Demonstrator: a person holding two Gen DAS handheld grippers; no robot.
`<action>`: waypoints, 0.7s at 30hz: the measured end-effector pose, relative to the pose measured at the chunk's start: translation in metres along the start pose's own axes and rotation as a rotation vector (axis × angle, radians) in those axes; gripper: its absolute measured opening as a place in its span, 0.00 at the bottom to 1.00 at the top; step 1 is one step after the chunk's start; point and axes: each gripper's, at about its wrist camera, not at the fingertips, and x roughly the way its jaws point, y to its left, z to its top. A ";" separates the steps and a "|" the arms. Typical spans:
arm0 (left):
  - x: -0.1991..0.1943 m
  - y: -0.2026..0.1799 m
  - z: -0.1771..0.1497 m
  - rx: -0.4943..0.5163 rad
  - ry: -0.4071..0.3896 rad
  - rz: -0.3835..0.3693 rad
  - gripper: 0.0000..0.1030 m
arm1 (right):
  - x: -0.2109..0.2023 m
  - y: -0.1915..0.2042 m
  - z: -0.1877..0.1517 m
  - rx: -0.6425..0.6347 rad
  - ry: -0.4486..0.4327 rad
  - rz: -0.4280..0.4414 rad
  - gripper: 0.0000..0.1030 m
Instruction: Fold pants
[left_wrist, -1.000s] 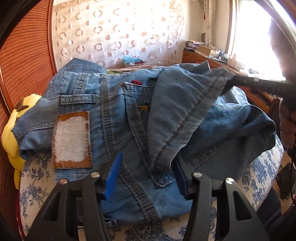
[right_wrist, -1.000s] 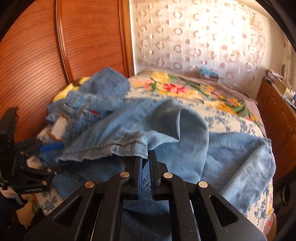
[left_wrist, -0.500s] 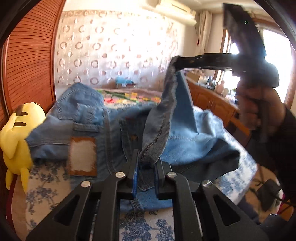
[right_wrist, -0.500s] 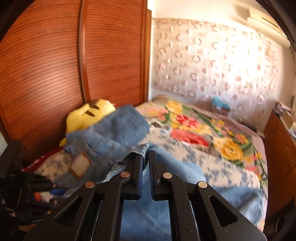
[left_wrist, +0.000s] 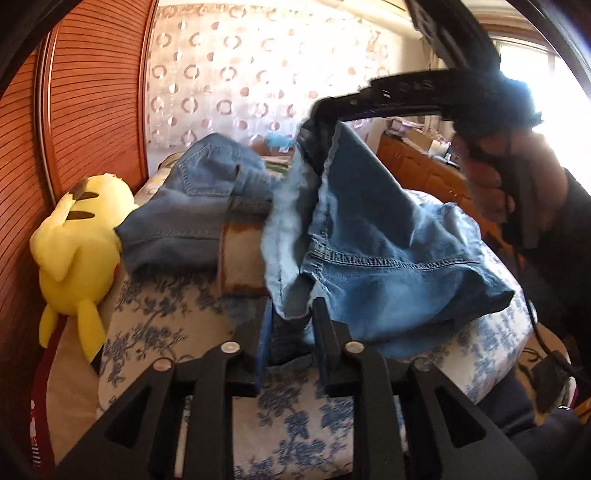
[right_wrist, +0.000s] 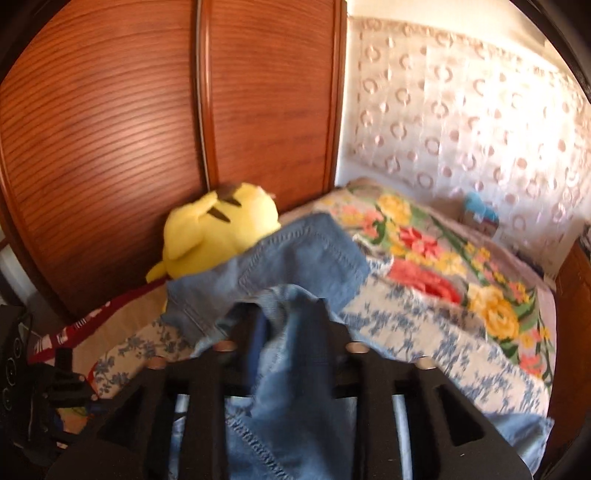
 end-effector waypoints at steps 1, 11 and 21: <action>0.000 0.001 -0.001 -0.001 -0.001 0.005 0.30 | 0.000 -0.001 -0.003 0.000 0.006 0.001 0.35; -0.003 -0.013 0.011 0.025 -0.048 0.016 0.47 | -0.042 -0.027 -0.056 0.037 -0.012 -0.041 0.51; 0.026 -0.039 0.022 0.115 -0.022 0.051 0.47 | -0.055 -0.037 -0.058 0.080 -0.003 0.051 0.62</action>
